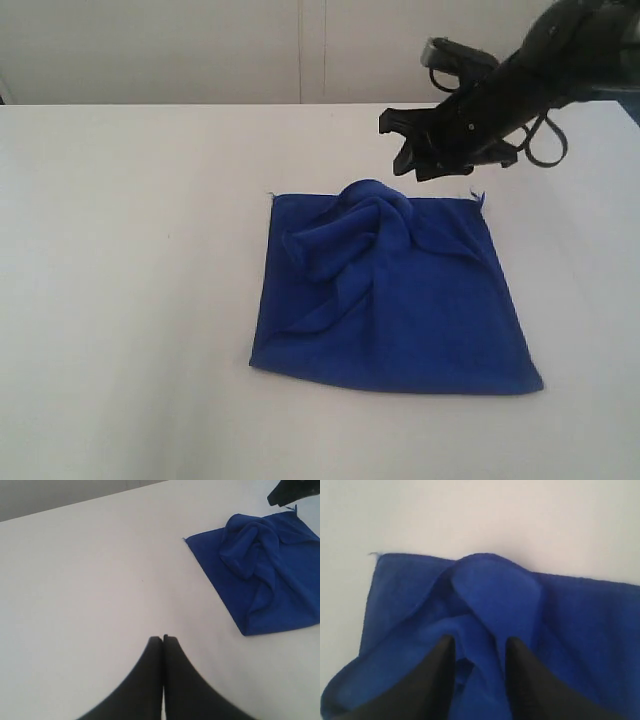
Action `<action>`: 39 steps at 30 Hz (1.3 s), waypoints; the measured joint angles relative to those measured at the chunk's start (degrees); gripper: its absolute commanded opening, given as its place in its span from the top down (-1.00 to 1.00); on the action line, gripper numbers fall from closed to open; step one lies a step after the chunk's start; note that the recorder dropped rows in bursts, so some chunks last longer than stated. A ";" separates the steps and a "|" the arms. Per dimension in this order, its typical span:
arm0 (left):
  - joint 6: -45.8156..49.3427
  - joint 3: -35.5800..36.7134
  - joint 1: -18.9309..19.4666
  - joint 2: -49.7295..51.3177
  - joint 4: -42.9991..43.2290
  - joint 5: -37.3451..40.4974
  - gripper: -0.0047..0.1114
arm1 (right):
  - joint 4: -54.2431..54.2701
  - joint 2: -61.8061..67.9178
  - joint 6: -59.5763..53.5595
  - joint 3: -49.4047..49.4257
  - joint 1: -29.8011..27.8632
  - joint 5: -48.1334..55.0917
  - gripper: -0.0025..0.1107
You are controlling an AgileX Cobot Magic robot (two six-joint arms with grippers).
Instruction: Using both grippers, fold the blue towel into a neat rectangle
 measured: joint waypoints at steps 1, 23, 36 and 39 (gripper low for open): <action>0.00 0.00 0.00 0.00 0.00 0.00 0.92 | 1.56 1.10 -0.12 0.00 -0.50 -0.41 0.29; 0.00 0.00 0.00 0.00 0.00 0.00 0.92 | 27.88 11.42 -15.35 0.00 -3.56 -3.77 0.45; 0.00 0.00 0.00 0.00 0.00 0.00 0.92 | 28.11 9.06 -19.04 0.00 -3.56 -4.13 0.60; 0.00 0.00 0.00 0.00 0.00 0.00 0.92 | 28.11 9.06 -20.55 0.00 -3.56 -4.51 0.87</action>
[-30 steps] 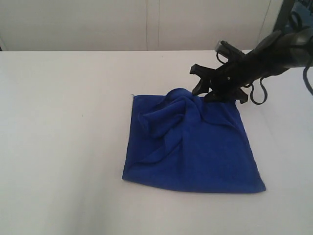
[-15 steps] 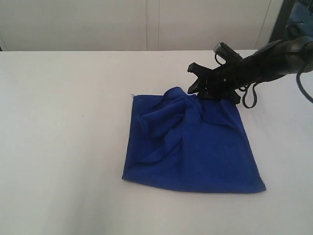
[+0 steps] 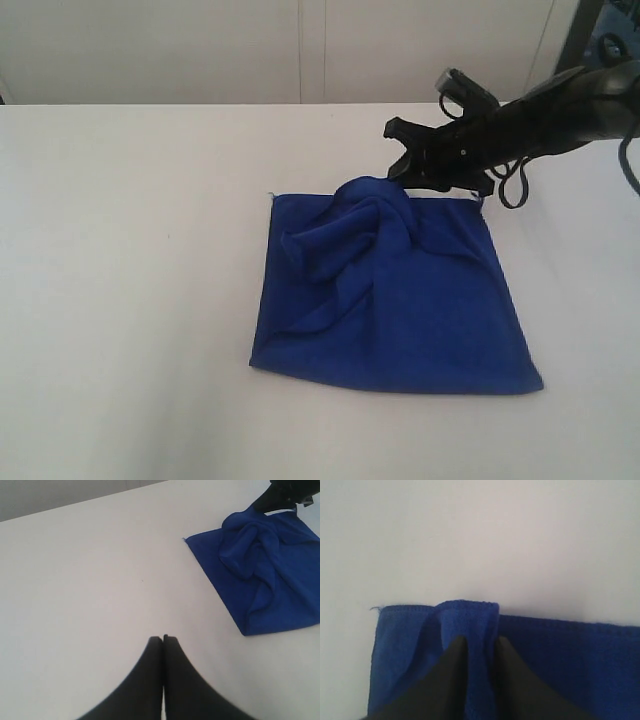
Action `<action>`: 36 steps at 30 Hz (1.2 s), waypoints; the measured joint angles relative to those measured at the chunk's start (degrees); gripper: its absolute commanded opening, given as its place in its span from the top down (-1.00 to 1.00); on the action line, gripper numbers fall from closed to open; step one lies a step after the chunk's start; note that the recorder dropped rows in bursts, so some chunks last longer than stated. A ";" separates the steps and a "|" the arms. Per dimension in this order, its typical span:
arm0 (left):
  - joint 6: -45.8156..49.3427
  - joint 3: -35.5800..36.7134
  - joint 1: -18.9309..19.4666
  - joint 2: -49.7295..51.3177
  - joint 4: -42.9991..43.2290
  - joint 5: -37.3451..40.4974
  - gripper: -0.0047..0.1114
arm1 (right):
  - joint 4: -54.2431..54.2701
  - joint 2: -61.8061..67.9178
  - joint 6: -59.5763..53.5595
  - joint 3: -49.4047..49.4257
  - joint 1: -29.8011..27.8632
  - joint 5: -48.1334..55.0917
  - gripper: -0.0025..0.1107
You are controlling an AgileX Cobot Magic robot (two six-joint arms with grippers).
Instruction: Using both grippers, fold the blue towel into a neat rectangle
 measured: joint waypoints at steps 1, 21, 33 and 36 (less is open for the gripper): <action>0.00 0.00 0.00 0.00 0.00 0.00 0.92 | 0.00 0.00 -0.39 0.00 0.00 -0.14 0.96; 0.00 0.00 0.00 0.00 0.00 0.00 0.92 | -24.84 -8.75 4.59 0.00 0.00 1.90 0.96; 0.00 0.00 0.00 0.00 0.00 0.00 0.92 | -36.33 -22.43 9.78 8.39 0.00 9.74 0.96; 0.00 0.00 0.00 0.00 0.00 0.00 0.92 | -36.51 -24.99 9.84 10.66 0.00 13.01 0.96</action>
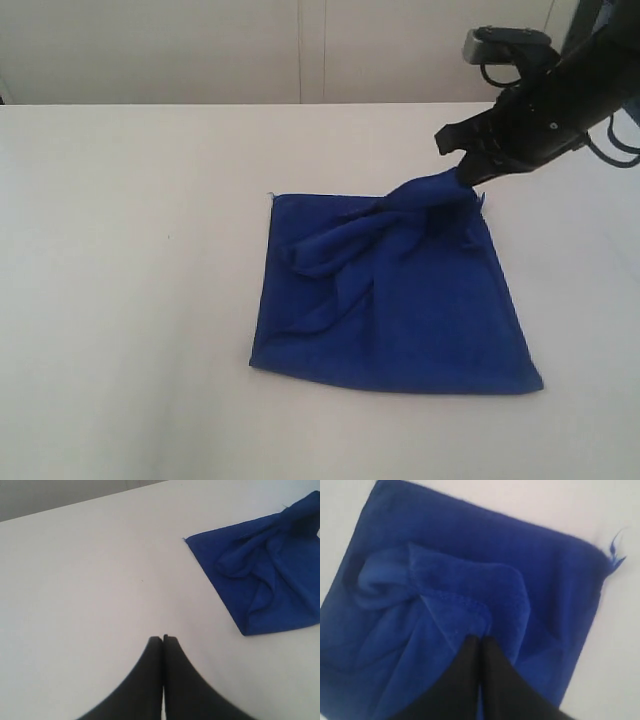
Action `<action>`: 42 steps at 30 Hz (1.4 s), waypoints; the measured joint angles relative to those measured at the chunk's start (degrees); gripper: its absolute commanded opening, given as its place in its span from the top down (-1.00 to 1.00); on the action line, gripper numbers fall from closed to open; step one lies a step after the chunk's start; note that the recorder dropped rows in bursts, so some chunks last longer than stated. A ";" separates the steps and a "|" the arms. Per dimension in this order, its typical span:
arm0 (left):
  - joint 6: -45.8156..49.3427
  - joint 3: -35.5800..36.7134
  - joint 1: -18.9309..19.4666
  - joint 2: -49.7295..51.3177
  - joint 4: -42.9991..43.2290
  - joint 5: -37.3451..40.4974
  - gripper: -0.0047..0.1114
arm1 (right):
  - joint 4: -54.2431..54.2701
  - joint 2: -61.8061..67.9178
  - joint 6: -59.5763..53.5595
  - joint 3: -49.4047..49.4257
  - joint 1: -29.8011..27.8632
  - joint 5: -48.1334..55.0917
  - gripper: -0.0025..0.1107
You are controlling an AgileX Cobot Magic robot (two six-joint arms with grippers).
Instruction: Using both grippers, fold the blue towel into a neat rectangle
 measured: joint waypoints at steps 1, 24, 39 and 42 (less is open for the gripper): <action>0.00 0.00 0.00 0.00 0.00 0.00 0.92 | 0.00 -0.51 0.14 0.65 0.00 0.92 0.96; 0.00 0.00 0.00 0.00 0.00 0.00 0.92 | -1.12 3.88 0.24 11.79 0.00 -7.51 0.47; 0.00 0.00 0.00 0.00 0.00 0.00 0.92 | -1.50 0.14 -3.48 11.90 4.97 3.83 0.36; 0.00 0.00 0.00 0.00 0.00 0.00 0.92 | -3.48 0.25 -1.29 11.90 6.71 4.14 0.36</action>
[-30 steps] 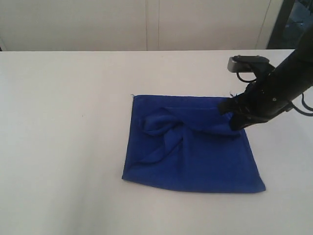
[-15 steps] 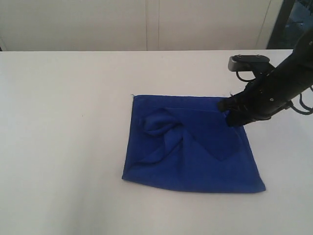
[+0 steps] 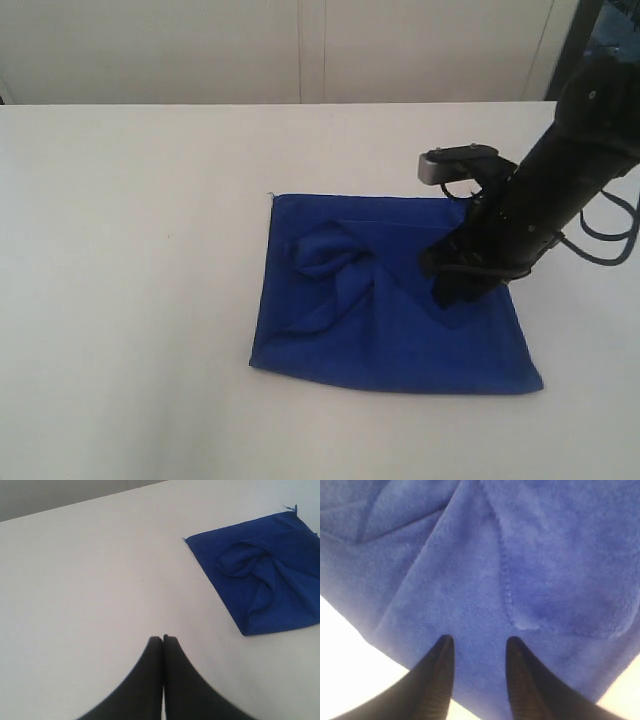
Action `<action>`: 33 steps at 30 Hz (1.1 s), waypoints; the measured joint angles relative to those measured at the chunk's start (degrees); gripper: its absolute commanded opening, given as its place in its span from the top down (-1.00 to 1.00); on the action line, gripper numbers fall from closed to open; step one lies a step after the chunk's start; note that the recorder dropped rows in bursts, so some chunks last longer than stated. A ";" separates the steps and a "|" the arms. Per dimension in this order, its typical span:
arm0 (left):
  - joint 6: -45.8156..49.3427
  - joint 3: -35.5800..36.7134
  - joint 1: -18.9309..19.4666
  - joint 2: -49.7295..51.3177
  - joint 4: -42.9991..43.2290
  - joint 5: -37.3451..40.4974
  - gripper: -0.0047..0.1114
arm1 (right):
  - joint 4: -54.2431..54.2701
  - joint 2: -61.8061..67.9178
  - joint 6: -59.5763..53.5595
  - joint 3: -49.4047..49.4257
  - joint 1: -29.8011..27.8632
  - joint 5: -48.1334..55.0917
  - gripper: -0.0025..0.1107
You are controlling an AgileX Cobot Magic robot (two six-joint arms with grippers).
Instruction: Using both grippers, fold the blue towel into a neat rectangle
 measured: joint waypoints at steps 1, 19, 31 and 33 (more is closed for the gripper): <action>0.00 0.00 0.00 0.00 0.00 0.00 0.92 | -1.52 0.12 1.41 0.00 0.58 0.00 0.36; 0.00 0.00 0.00 0.00 0.00 0.00 0.92 | -16.14 5.16 15.15 0.92 5.47 -10.17 0.36; 0.00 0.00 0.00 0.00 0.00 0.00 0.92 | -15.10 6.24 15.28 2.57 5.47 -13.35 0.36; 0.00 0.00 0.00 0.00 0.00 0.00 0.92 | -15.10 7.25 15.28 2.59 5.47 -13.35 0.43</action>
